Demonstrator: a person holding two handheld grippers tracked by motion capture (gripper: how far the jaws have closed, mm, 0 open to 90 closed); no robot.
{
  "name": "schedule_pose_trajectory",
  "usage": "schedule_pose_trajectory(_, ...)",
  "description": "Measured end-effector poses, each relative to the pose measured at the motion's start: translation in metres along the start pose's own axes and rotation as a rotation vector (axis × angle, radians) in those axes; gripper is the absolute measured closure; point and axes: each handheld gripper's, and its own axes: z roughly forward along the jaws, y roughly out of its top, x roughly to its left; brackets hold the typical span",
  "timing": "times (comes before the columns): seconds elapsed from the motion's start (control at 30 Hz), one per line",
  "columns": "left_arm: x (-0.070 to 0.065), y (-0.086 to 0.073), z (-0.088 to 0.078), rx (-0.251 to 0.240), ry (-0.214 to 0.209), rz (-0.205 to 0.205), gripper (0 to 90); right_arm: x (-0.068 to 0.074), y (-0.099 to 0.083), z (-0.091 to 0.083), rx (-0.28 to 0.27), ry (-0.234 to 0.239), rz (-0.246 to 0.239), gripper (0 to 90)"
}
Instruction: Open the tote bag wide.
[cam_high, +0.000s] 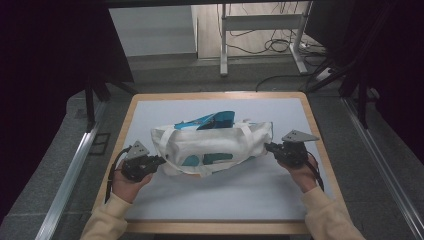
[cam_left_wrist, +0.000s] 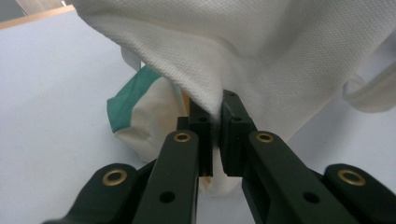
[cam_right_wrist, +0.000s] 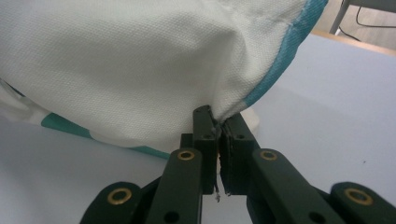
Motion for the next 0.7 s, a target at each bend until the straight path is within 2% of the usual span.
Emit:
schedule_pose_trajectory(0.37,0.002,-0.009,0.012,0.045,0.009,-0.006,85.7,0.000,-0.009,0.011,0.050,0.006,0.009,85.0)
schedule_pose_trajectory(0.43,0.002,-0.011,0.015,0.058,0.016,-0.002,85.7,0.000,-0.010,0.011,0.057,0.004,0.008,85.0)
schedule_pose_trajectory(0.47,0.003,-0.012,0.018,0.081,0.029,0.005,85.8,0.000,-0.011,0.012,0.070,-0.001,0.001,85.0)
schedule_pose_trajectory(0.57,0.006,-0.017,0.024,0.102,0.013,-0.020,85.8,0.001,-0.014,0.015,0.081,0.001,0.005,85.0)
schedule_pose_trajectory(0.7,0.004,-0.019,0.032,0.128,0.014,-0.020,85.9,0.001,-0.017,0.018,0.107,0.004,0.007,85.0)
